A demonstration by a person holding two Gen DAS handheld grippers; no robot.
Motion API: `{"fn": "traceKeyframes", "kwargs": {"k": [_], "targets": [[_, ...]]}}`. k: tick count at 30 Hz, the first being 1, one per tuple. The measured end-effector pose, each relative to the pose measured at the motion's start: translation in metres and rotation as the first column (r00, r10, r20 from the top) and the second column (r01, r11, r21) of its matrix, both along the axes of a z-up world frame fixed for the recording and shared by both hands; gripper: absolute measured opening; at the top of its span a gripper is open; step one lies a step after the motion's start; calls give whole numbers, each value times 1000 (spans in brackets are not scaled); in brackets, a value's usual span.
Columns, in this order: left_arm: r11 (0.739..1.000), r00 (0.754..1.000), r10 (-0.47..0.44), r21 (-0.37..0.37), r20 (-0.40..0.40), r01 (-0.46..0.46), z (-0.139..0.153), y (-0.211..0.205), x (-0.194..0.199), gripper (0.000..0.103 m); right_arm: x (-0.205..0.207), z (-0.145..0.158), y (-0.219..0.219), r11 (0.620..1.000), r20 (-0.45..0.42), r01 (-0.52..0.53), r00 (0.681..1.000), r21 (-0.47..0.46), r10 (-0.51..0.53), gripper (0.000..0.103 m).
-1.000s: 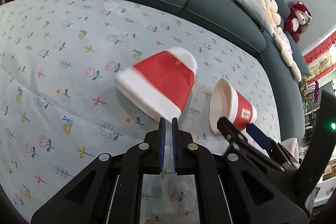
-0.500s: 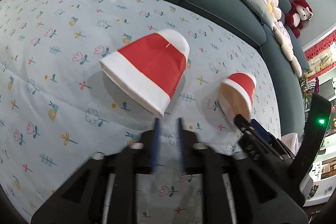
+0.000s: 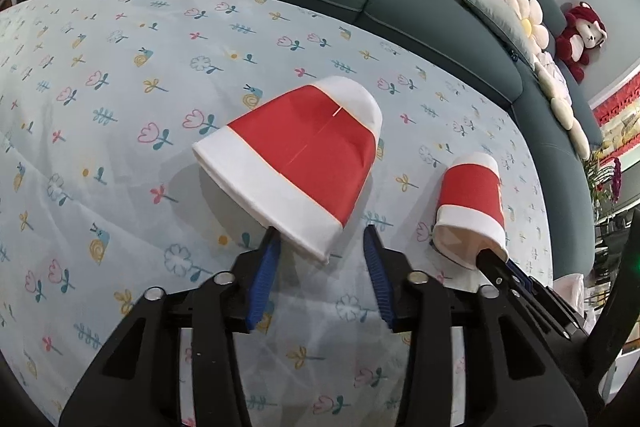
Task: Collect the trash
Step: 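Grasp the larger red cup with the left tool while the right grasps the other cup, then carry both red paper cups over the bin with both tools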
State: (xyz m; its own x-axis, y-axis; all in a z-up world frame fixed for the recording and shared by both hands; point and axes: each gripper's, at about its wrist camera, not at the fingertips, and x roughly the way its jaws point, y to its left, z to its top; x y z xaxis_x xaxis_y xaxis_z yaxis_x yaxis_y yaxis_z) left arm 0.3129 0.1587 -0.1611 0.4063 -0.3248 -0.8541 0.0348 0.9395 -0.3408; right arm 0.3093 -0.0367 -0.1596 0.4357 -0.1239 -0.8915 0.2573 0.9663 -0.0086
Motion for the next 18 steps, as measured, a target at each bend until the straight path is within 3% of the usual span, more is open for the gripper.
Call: {"fn": "traceKeyframes", "kwargs": {"k": [3,7,18], "targets": [[1000,1000,-23,4,5,23,-2,-3,1,16,3,-3,-1,1000,3,3,1000,11,-3,15],[999,998,-51,18,25,50,1,-8,-2,6,2,-1,-3,1000,10,-7,1000,22,7,11],[989,988,-140,55,73,136,34,-35,-41,4,-31,30,-16,999,44,-37,998,36,36,7]]}}
